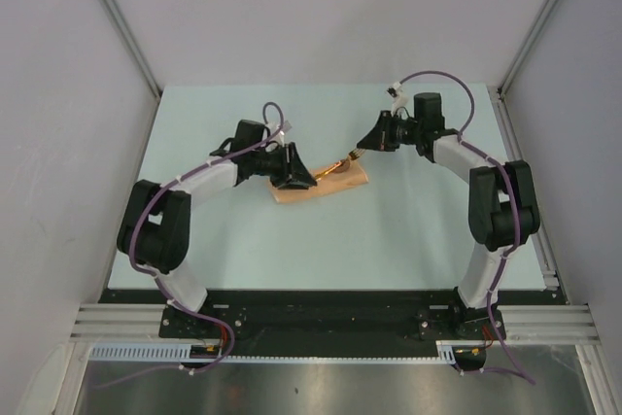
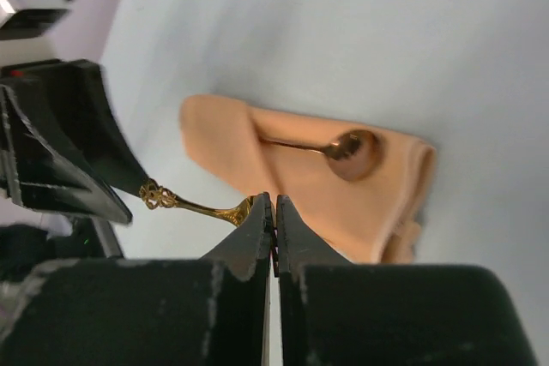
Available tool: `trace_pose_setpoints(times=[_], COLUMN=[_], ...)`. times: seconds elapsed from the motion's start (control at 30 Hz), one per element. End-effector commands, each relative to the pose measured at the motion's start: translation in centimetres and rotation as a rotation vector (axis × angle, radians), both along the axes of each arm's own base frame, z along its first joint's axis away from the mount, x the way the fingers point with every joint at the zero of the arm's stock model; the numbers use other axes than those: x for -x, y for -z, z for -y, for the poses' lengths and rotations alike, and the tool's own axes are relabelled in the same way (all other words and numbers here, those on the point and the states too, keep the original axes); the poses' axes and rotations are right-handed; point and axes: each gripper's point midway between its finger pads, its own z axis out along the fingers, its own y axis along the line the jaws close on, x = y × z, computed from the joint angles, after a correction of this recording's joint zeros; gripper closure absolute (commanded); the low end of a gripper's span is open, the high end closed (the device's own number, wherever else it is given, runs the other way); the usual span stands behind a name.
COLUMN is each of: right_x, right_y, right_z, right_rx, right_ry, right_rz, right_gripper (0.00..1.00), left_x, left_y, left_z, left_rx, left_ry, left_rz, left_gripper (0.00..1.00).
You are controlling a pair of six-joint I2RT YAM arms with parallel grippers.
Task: Fold the napkin into a case and place the utensils inside
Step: Pass from the left arm to the right, then stuff the fork into the folded napkin.
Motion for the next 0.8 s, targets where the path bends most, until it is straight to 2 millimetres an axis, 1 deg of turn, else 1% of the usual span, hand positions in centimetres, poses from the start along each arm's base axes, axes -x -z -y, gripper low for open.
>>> trace_pose_setpoints(times=[0.0,0.1,0.13,0.2,0.27,0.43,0.47,0.53,0.57,0.63,0.67,0.77], right_x=[-4.2,-4.5,-4.6,-4.6,-4.7,-4.9,-4.3,-4.2,-4.1,-4.0,-4.0,-3.6], right_y=[-0.3,-0.1,0.0,0.4,0.9,1.4,2.0,2.0,2.4,2.6,2.7,2.8], right_z=[5.9,7.3,7.8,8.1,8.5,8.7,8.5,8.2,8.2,7.9,7.7,6.7], right_rx=[0.152,0.174,0.186,0.215,0.232,0.235,0.243,0.238,0.243,0.239,0.237,0.229], right_ry=[0.354,0.371,0.38,0.382,0.394,0.402,0.394,0.389,0.389,0.384,0.383,0.366], right_rz=[0.104,0.099,0.104,0.1,0.095,0.079,0.05,0.04,0.025,0.016,0.013,0.003], right_gripper=[1.0,1.0,1.0,1.0,1.0,1.0,1.0,1.0,1.0,1.0,1.0,1.0], left_x=[-3.9,-4.1,-4.1,-4.0,-3.7,-3.1,-3.0,-2.8,-2.7,-2.6,-2.2,-1.9], left_y=[0.3,2.2,2.6,3.5,4.2,5.2,5.4,5.7,6.0,6.2,6.6,7.0], left_z=[-5.4,-7.5,-7.9,-8.7,-9.2,-9.7,-9.8,-9.9,-10.0,-9.8,-9.7,-9.5], left_rx=[-0.172,-0.266,-0.284,-0.331,-0.354,-0.376,-0.384,-0.39,-0.395,-0.384,-0.377,-0.362], left_ry=[-0.271,-0.323,-0.331,-0.349,-0.359,-0.374,-0.372,-0.37,-0.372,-0.368,-0.367,-0.372], left_rz=[0.086,0.065,0.066,0.069,0.058,0.054,0.052,0.047,0.044,0.039,0.019,0.014], left_gripper=[0.73,0.92,0.94,0.99,1.0,1.0,1.0,1.0,1.0,1.0,1.0,1.0])
